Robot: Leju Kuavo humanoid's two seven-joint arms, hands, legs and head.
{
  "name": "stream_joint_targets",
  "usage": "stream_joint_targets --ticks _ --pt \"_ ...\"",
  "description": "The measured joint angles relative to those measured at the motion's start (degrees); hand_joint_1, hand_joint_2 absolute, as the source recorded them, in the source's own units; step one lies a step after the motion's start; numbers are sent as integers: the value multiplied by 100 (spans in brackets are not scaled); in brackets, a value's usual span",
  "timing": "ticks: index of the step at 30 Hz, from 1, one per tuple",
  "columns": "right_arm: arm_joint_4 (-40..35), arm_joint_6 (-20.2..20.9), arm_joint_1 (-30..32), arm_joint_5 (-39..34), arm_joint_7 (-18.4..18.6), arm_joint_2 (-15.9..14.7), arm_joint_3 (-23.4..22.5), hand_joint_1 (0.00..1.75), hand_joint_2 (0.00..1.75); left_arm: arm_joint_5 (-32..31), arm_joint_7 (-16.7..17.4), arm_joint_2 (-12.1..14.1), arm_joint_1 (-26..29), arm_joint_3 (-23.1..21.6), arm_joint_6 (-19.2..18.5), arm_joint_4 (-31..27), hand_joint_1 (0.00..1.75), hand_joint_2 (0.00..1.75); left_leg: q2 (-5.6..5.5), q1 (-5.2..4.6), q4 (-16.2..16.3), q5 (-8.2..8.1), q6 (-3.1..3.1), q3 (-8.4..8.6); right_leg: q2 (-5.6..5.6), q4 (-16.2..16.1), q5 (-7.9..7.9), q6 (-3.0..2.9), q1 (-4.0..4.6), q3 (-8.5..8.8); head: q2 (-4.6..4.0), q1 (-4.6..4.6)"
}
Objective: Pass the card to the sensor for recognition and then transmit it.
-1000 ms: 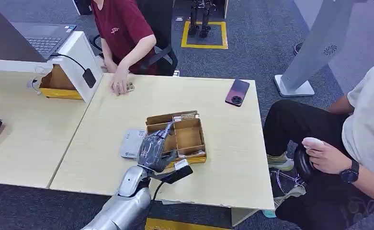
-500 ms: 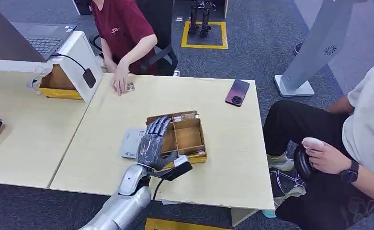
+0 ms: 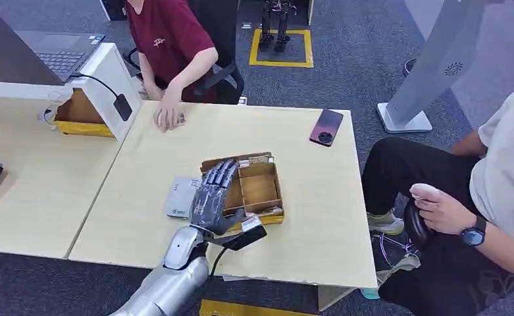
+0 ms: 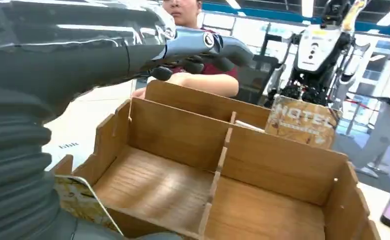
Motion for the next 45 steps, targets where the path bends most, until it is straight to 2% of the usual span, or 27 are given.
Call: stream_joint_targets --ticks 31,35,37,45 --pt "0 7 -22 79 9 0 -20 0 175 -127 9 -101 -92 0 -2 22 0 175 0 0 0 0 0 -1 0 0 0 0 0 -2 0 0" --pt "0 -11 -20 77 -15 0 -52 0 175 168 -264 -103 -68 0 0 -42 0 175 0 0 0 0 0 -1 0 0 0 0 0 -2 0 0" --pt "2 -20 -18 63 -50 -15 -120 0 175 454 -229 -37 -26 -210 -35 -216 0 175 -1 0 0 0 0 -2 0 0 0 0 0 -2 0 0" --pt "0 -28 -19 77 -55 -31 -173 0 175 579 -55 101 -10 -509 -26 -380 0 175 -1 0 0 0 0 -2 0 0 0 0 0 -2 0 0"
